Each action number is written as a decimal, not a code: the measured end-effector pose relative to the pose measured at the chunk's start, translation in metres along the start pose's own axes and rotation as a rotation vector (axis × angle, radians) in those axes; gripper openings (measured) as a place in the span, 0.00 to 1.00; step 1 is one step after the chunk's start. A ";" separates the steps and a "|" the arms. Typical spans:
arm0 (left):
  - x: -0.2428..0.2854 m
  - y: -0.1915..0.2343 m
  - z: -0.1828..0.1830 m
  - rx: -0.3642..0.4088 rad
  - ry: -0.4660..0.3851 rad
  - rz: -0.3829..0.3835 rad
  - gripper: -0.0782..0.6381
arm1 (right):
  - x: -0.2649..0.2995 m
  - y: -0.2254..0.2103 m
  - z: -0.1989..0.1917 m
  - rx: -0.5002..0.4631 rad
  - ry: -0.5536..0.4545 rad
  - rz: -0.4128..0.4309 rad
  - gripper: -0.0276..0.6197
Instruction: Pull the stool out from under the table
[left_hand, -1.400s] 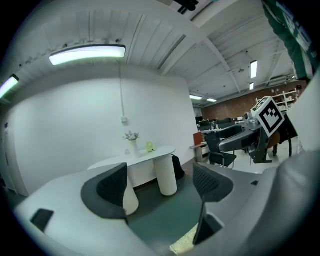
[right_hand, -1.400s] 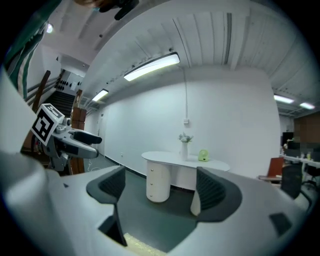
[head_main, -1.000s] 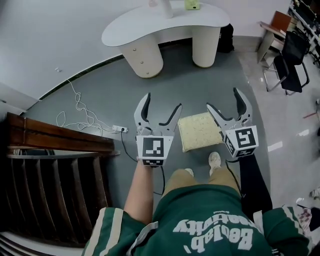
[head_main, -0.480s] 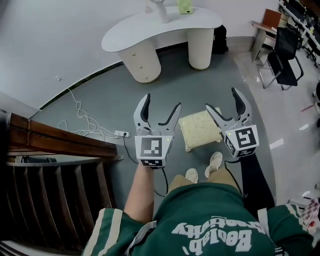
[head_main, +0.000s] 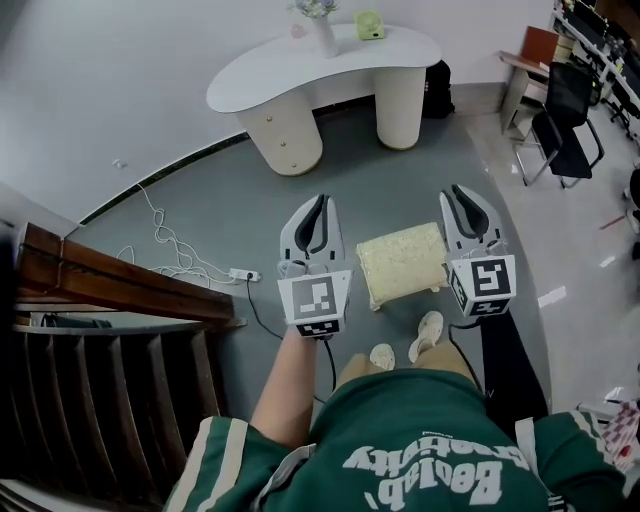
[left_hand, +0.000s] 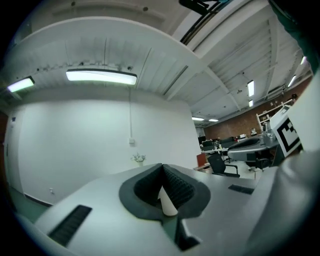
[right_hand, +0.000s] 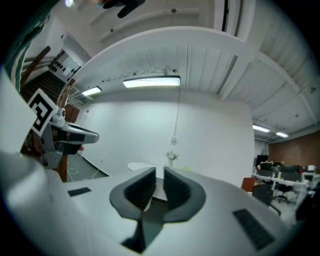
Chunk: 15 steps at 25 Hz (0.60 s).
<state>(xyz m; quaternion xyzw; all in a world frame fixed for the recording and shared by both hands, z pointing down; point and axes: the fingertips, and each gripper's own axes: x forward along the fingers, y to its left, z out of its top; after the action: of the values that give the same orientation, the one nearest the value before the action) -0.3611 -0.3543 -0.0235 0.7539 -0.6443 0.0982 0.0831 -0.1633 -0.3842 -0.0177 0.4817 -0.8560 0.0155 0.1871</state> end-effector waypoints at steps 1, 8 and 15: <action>-0.001 0.003 0.000 -0.007 0.005 0.020 0.12 | 0.000 -0.001 0.000 -0.015 0.008 -0.008 0.05; -0.005 -0.003 0.007 0.004 -0.011 0.004 0.12 | -0.009 0.008 0.008 -0.039 -0.005 0.043 0.05; -0.007 -0.012 0.006 0.047 0.000 -0.012 0.12 | -0.016 -0.005 0.005 -0.053 0.004 0.024 0.05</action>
<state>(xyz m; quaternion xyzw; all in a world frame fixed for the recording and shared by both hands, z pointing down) -0.3496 -0.3477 -0.0311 0.7594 -0.6374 0.1129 0.0657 -0.1535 -0.3746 -0.0285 0.4663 -0.8614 -0.0042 0.2013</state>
